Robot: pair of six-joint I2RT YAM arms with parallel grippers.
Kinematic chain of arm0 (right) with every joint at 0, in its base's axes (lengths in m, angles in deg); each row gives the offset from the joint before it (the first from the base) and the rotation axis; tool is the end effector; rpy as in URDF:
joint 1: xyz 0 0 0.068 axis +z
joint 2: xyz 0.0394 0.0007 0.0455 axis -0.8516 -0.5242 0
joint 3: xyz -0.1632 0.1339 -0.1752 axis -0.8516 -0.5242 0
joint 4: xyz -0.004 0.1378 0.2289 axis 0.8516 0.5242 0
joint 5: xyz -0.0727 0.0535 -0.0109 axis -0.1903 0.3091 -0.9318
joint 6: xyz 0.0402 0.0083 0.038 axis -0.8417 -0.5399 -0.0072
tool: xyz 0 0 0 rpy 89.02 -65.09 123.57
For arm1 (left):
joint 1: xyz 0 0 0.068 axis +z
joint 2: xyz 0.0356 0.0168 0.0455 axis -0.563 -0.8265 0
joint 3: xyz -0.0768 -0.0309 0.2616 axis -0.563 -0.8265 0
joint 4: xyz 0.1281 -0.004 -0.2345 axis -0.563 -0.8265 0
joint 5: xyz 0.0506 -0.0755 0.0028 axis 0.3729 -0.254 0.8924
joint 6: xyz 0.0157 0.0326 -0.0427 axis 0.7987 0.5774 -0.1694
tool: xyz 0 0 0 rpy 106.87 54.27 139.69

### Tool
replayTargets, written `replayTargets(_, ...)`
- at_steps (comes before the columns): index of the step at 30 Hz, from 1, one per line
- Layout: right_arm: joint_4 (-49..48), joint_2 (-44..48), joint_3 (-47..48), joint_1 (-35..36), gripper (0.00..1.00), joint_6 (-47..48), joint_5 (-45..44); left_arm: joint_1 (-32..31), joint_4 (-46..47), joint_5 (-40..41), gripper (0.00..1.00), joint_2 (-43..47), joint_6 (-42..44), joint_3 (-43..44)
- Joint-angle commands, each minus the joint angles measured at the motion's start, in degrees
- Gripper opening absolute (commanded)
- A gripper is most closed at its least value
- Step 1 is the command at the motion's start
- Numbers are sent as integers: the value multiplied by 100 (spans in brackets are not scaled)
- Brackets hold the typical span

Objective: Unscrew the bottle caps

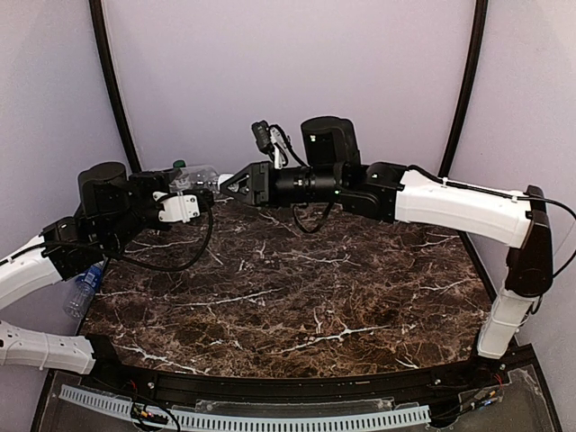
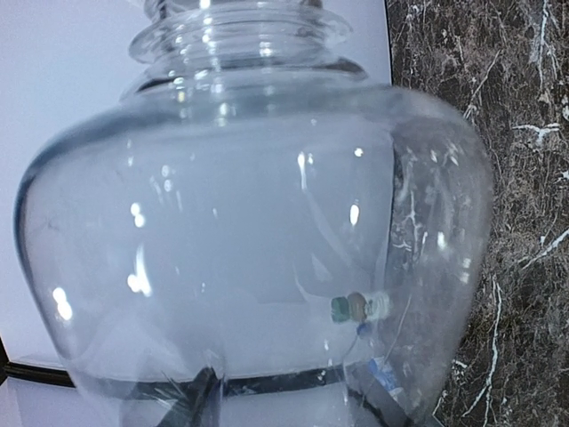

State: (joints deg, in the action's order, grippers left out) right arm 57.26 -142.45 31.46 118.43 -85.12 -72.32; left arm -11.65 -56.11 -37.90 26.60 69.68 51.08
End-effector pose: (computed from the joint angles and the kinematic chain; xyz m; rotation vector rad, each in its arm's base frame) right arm 0.2088 0.3846 0.3852 -0.6003 1.8965 1.4563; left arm 0.1675 -0.1451 0.3726 1.2970 1.1373 0.8676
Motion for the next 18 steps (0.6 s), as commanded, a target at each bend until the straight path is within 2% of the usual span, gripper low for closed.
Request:
replayTargets(1, -242, -54, 144, -35, 31, -10, 130, 3, 87, 50, 35, 15, -1, 11)
replayTargets(8, -377, -93, 151, -93, 43, -99, 190, 3, -3, -40, 34, 60, -10, -19)
replayTargets(10, -371, -123, 198, -91, 44, -93, 208, 3, 1, -50, 34, 59, -10, -7)
replayTargets(15, -380, -149, 188, -92, 26, -100, 298, 3, 0, -49, 34, 41, -18, 48)
replayTargets(18, -372, -121, 164, -91, 4, 6, 355, 3, -25, -61, 34, 41, -109, 73)
